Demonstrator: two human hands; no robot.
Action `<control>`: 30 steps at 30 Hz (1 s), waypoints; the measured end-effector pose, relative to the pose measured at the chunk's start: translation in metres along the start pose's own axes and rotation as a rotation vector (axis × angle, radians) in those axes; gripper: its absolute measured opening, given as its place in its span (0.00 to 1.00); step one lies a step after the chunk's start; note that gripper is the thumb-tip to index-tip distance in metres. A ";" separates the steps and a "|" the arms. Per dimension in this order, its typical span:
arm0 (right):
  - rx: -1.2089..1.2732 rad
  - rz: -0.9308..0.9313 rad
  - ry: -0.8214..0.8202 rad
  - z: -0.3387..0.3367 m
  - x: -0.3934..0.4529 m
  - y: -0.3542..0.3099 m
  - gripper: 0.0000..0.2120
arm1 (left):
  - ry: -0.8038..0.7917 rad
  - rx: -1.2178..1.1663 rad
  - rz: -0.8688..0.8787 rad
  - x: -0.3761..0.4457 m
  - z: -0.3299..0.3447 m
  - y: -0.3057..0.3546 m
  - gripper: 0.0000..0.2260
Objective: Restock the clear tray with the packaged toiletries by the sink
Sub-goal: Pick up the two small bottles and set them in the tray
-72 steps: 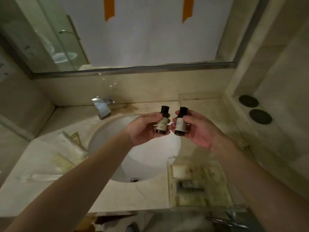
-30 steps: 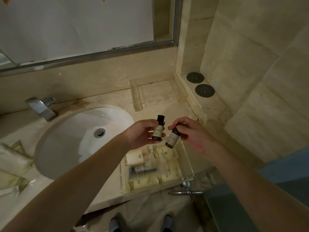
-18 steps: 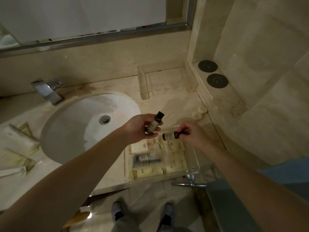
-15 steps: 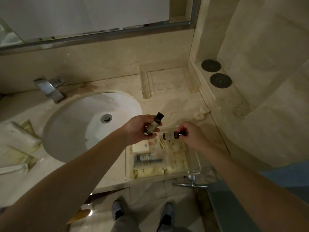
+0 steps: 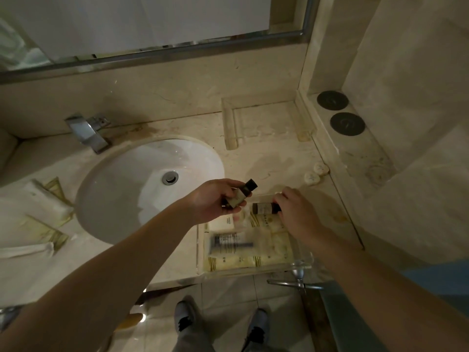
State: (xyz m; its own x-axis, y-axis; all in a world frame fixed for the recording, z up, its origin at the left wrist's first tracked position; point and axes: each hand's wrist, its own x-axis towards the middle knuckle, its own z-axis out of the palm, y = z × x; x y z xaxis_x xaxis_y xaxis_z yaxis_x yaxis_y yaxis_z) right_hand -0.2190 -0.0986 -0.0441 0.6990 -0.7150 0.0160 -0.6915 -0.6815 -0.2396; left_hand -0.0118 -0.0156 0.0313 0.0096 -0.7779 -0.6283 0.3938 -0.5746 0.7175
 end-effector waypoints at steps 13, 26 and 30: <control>-0.016 -0.072 -0.023 -0.002 -0.006 0.003 0.18 | -0.010 -0.013 0.069 0.000 0.010 0.002 0.12; 1.187 0.349 -0.157 -0.082 0.017 -0.020 0.09 | -0.093 -0.077 0.132 0.002 0.026 0.020 0.15; 1.221 0.339 -0.143 -0.093 0.012 -0.006 0.08 | -0.087 -0.089 0.104 -0.003 0.030 0.031 0.11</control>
State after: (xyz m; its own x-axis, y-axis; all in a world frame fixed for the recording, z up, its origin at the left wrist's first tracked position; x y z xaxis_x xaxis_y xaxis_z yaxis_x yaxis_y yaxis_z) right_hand -0.2236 -0.1178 0.0475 0.5871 -0.7491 -0.3068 -0.2753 0.1716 -0.9459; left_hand -0.0274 -0.0386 0.0643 -0.0240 -0.8534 -0.5207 0.4749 -0.4680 0.7453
